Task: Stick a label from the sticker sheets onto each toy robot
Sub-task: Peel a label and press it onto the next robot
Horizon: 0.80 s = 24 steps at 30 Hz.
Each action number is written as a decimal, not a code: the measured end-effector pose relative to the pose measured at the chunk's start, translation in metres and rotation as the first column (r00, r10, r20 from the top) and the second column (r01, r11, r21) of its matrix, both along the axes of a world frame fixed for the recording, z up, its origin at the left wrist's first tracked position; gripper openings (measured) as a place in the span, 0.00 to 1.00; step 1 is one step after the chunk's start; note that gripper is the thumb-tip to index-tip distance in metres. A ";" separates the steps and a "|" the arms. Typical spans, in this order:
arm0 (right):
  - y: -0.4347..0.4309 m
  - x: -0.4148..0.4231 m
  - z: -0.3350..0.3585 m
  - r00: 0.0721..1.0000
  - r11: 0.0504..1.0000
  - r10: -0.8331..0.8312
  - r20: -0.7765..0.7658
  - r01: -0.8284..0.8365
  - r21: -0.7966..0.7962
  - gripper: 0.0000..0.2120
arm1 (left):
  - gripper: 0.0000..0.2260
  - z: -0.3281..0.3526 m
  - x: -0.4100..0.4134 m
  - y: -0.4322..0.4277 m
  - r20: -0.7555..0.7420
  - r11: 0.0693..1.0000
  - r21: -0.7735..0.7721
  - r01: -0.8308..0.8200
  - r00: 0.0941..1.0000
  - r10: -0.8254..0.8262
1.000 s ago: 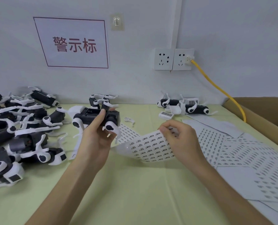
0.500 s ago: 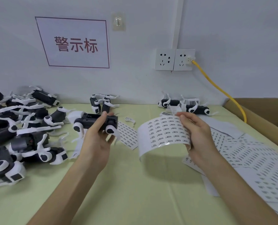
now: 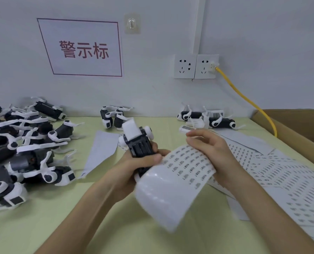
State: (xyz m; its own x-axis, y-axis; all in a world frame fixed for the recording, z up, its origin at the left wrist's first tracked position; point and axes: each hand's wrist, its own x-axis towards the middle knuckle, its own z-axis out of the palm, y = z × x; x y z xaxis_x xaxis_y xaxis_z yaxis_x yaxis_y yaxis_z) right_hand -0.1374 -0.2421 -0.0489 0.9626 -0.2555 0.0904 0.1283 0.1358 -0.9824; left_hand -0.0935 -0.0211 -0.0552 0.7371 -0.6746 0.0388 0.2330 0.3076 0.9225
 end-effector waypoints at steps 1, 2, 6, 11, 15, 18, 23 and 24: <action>0.000 0.000 0.000 0.999 0.998 -0.033 0.015 0.034 -0.055 0.04 | 0.08 0.000 -0.001 0.000 0.023 0.999 0.024 0.028 0.999 -0.029; 0.000 0.000 0.000 0.998 0.995 -0.059 0.032 0.061 -0.085 0.04 | 0.10 0.001 -0.002 -0.001 0.048 0.997 0.058 0.044 0.998 -0.047; -0.007 0.000 0.002 0.986 0.967 -0.135 0.099 0.153 -0.203 0.05 | 0.11 0.002 -0.005 -0.001 0.109 0.985 0.162 0.056 0.991 -0.074; -0.014 0.004 -0.001 0.958 0.921 -0.225 0.176 0.268 -0.283 0.06 | 0.11 0.004 -0.006 0.002 0.143 0.981 0.110 0.161 0.974 -0.176; -0.016 0.006 -0.005 0.929 0.884 -0.271 0.250 0.343 -0.316 0.05 | 0.10 0.004 -0.008 0.001 0.155 0.979 0.127 0.156 0.972 -0.175; -0.011 0.005 -0.007 0.814 0.617 -0.316 0.488 0.567 -0.546 0.04 | 0.11 0.001 -0.007 -0.006 0.180 0.989 0.147 -0.021 0.984 -0.006; 0.008 -0.003 -0.004 0.769 0.600 0.012 0.639 0.506 -0.620 0.05 | 0.08 -0.006 -0.005 -0.012 0.179 0.955 0.082 -0.286 0.947 0.268; 0.014 -0.005 -0.005 0.792 0.625 0.073 0.606 0.437 -0.647 0.06 | 0.08 -0.006 -0.005 -0.012 0.179 0.951 0.068 -0.303 0.941 0.287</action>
State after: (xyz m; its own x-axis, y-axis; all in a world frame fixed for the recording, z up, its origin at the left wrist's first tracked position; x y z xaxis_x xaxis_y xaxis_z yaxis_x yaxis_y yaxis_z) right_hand -0.1421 -0.2284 -0.0539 0.6126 -0.0195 0.7901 0.5787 -0.6698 -0.4653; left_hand -0.0987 -0.0327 -0.0610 0.8920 -0.4345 0.1244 -0.0132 0.2502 0.9681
